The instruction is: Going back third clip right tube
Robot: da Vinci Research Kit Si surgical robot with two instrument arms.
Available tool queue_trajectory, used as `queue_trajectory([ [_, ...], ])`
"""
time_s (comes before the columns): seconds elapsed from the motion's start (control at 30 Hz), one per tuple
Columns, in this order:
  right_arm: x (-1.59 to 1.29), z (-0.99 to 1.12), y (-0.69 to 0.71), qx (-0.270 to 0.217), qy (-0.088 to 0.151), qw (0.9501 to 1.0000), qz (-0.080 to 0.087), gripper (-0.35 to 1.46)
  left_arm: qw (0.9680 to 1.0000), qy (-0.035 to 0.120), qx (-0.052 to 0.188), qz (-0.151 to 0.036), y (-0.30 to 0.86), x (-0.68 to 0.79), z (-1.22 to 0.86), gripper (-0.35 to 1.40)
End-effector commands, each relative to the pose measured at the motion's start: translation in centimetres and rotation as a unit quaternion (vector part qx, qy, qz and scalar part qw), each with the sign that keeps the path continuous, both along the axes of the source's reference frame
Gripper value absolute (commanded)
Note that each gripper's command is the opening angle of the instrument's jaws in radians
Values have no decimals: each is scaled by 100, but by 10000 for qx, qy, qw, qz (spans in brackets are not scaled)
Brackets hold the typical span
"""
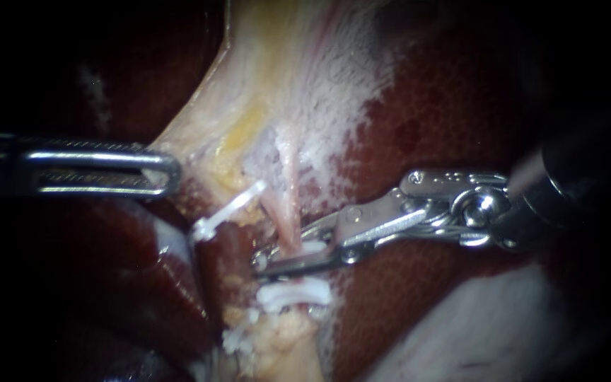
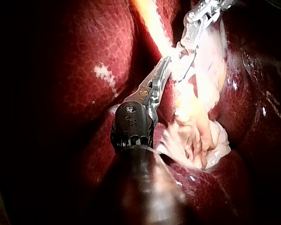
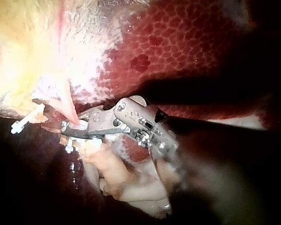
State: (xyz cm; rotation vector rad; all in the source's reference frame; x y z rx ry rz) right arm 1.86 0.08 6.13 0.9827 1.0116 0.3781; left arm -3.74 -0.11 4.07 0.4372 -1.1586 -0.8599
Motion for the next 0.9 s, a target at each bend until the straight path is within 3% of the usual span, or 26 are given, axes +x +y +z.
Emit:
queue_trajectory([
  [0.03, 0, 0, 0, 0, 2, 10000, -2, -35, 10000, -2, -2, 1, 0, 0, 0, -35],
  [0.3, 1, 6, -6, -21, 12, 10000, -34, -35, 10000, -4, -3, 3, 1, 0, 2, -35],
  [0.43, 1, 5, -8, -19, 11, 10000, -64, 6, 10000, -4, -3, 3, 1, 1, 3, -35],
  [0.6, -1, 4, -7, -346, 164, 9992, -77, 32, 10000, -4, -3, 3, 1, 1, 3, -35],
  [0.9, -19, -8, 4, -959, 332, 9948, 33, 48, 10000, -4, -3, 4, 1, 1, 3, -35],
])
